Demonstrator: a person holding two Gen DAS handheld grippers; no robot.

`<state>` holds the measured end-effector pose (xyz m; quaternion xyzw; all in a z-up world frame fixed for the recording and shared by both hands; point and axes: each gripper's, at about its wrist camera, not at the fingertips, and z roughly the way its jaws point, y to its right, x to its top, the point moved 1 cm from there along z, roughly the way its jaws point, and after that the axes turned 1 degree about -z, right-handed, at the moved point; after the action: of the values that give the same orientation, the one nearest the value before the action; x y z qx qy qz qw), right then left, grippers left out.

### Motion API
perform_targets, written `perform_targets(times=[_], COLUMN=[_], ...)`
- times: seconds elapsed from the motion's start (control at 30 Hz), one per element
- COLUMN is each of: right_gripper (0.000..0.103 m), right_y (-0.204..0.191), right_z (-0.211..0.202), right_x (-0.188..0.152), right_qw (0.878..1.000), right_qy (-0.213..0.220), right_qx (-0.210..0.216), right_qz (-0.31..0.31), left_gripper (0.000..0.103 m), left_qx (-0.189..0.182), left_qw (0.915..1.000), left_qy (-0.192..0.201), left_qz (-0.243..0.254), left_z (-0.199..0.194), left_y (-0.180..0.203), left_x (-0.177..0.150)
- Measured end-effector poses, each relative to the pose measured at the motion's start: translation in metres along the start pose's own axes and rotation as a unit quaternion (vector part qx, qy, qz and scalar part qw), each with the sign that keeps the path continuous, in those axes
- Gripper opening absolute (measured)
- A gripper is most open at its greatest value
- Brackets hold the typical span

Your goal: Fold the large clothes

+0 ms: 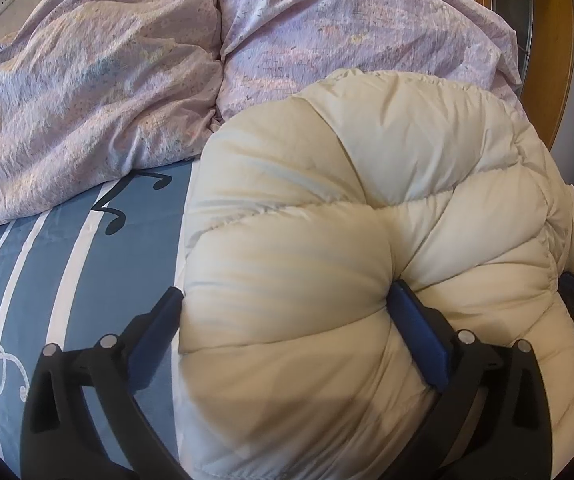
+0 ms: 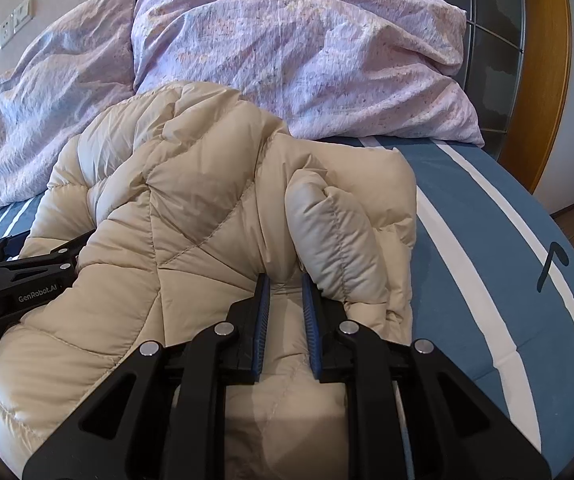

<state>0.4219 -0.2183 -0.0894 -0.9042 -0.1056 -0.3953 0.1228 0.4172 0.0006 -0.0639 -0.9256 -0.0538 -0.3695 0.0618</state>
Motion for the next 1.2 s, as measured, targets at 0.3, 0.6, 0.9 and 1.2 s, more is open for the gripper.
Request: perform_targets(times=[0.3, 0.6, 0.9, 1.2], right_gripper=[0.018, 0.018, 0.018, 0.018], right_y=[-0.0012, -0.0001, -0.0002, 0.0003], right_z=[0.0005, 0.0023, 0.0026, 0.0027], right_x=[0.0, 0.0014, 0.0022, 0.0026], right_qw=[1.0, 1.0, 1.0, 1.0], right_qy=[-0.001, -0.006, -0.007, -0.008], right_qx=[-0.004, 0.002, 0.002, 0.004], right_qz=[-0.004, -0.001, -0.001, 0.0], left_gripper=[0.101, 0.101, 0.101, 0.101], left_qx=[-0.002, -0.001, -0.001, 0.004], left_qw=[1.0, 1.0, 1.0, 1.0], left_qy=[-0.001, -0.001, -0.001, 0.0], left_qz=[-0.001, -0.001, 0.0, 0.002], left_z=[0.0006, 0.0019, 0.0024, 0.0022], left_y=[0.0001, -0.0005, -0.0015, -0.0032], left_x=[-0.0006, -0.001, -0.0014, -0.0025])
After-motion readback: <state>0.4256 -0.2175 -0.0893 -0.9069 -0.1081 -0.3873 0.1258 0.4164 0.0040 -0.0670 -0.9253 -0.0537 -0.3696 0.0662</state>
